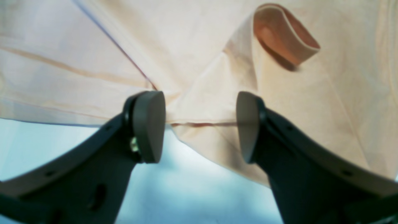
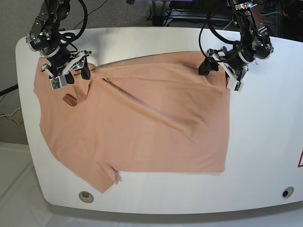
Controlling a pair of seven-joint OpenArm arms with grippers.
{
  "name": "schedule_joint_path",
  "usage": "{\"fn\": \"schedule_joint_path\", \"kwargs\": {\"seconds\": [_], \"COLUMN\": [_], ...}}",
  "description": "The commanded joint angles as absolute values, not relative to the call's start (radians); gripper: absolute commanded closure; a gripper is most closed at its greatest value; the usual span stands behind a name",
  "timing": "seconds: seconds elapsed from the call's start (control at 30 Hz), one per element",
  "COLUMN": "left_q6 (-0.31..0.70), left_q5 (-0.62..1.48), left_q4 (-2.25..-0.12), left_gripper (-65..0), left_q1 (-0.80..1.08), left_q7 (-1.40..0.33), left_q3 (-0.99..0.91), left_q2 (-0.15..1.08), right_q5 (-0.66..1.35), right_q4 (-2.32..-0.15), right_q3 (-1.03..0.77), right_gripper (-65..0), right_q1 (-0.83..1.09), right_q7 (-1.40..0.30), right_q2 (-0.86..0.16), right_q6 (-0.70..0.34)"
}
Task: Fold the T-shirt properly
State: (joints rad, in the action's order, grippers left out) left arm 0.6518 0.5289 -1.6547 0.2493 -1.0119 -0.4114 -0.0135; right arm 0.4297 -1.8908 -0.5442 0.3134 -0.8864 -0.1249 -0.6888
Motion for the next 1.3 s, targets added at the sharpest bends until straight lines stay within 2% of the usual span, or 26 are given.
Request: {"fn": "schedule_joint_path", "kwargs": {"seconds": [0.0, 0.17, 0.23, 0.3, 0.43, 0.5, 0.57, 0.7, 1.27], "left_q6": [0.645, 0.645, 0.647, 0.647, 0.644, 0.644, 0.644, 0.644, 0.645], "left_q5": [0.506, 0.507, 0.507, 0.507, 0.506, 0.506, 0.507, 0.509, 0.510], "left_q4": [-1.659, -1.661, -1.661, -1.661, -1.661, -1.661, -1.661, -1.662, -1.758], "left_gripper": [-39.8, -39.1, -34.6, -25.7, 0.0, 0.0, -2.7, -0.9, -0.9], "left_q1": [0.252, 0.252, 0.252, 0.252, 0.252, 0.252, 0.252, 0.252, 0.252], "left_q7": [-1.043, -1.043, -1.043, -1.043, -1.043, -1.043, -1.043, -1.043, -1.050], "left_q3": [-0.410, -0.412, -0.412, -0.412, -0.414, -0.414, -0.415, -0.415, -0.417], "left_q2": [-0.013, -0.013, -0.013, -0.013, -0.012, -0.010, -0.010, -0.008, -0.008], "right_q5": [0.447, 0.447, 0.447, 0.447, 0.447, 0.447, 0.447, 0.447, 0.447], "right_q4": [-1.913, -1.913, -1.913, -1.913, -1.913, -1.913, -1.913, -1.913, -1.913], "right_q3": [-0.550, -0.550, -0.550, -0.550, -0.550, -0.550, -0.550, -0.550, -0.550], "right_gripper": [-34.9, -34.9, -34.9, -34.9, -34.9, -34.9, -34.9, -34.9, -34.9], "right_q1": [0.308, 0.308, 0.308, 0.308, 0.308, 0.308, 0.308, 0.308, 0.309], "right_q7": [-0.865, -0.865, -0.865, -0.865, -0.865, -0.865, -0.865, -0.865, -0.865], "right_q2": [-0.134, -0.133, -0.133, -0.133, -0.131, -0.131, -0.131, -0.131, -0.131], "right_q6": [-0.694, -0.694, -0.694, -0.694, -0.694, -0.694, -0.694, -0.694, -0.694]}}
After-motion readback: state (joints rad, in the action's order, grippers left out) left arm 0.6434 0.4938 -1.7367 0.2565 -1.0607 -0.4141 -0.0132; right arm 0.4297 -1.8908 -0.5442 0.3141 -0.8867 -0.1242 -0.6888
